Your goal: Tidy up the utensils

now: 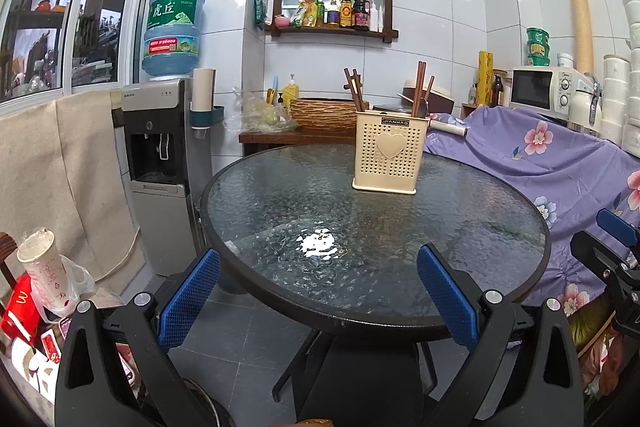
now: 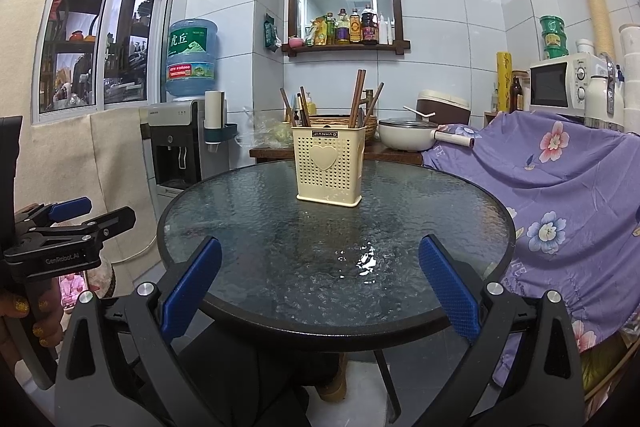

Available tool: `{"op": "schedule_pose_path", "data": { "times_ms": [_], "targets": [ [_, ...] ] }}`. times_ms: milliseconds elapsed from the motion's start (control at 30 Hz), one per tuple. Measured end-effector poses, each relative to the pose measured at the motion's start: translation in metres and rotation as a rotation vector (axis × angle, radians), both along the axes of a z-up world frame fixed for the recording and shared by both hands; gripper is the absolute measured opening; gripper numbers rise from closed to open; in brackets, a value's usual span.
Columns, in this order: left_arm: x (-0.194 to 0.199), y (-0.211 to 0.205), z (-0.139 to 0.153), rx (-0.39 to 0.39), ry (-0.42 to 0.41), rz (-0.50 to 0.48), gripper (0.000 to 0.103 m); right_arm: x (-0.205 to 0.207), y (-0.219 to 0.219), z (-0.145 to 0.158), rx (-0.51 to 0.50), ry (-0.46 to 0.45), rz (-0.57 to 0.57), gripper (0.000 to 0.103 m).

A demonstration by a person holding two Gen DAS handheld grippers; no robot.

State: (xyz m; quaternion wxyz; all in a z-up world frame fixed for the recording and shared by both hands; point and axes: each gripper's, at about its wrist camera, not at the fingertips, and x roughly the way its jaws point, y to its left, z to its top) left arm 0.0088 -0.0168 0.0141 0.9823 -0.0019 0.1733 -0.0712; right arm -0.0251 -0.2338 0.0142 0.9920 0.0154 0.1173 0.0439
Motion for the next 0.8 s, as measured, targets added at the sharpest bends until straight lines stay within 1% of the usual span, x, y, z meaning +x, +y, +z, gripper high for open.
{"op": "schedule_pose_path", "data": {
  "times_ms": [800],
  "targets": [
    [-0.002,-0.0024,-0.0001,-0.003,-0.004,0.003,0.097,0.0014,-0.0012,0.0001,-0.003,0.0,0.002,0.097]
  ]
}}
